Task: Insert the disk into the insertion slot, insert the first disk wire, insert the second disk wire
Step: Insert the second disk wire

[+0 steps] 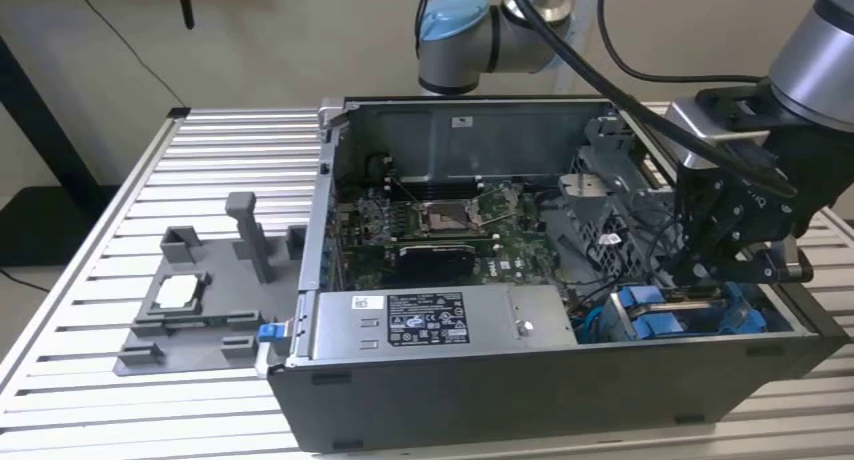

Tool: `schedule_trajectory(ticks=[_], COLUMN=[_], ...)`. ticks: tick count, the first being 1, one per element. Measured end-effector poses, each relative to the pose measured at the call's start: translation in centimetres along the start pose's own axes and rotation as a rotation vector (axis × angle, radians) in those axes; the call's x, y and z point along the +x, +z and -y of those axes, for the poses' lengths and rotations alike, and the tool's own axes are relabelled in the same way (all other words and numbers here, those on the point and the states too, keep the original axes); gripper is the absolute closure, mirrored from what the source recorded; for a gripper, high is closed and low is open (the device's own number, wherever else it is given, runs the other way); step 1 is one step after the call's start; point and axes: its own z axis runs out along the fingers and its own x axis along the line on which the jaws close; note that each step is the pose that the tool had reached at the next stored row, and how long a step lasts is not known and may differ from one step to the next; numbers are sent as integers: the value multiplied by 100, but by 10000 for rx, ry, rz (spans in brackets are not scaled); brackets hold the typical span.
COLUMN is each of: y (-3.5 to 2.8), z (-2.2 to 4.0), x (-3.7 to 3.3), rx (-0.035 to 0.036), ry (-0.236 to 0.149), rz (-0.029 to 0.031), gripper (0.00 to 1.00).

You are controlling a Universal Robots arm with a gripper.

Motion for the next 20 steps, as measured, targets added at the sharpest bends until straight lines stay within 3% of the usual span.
schedule_trajectory(ticks=[9,11,14,16,20], y=[19,37,51,52,57], z=[33,38,43,44,52], x=[2,3,5,5,4], rx=[-21,-72,-209,-212,-212], ry=[3,6,18,19,15], rz=[30,34,41,96,129], gripper=[84,84,84,84,84])
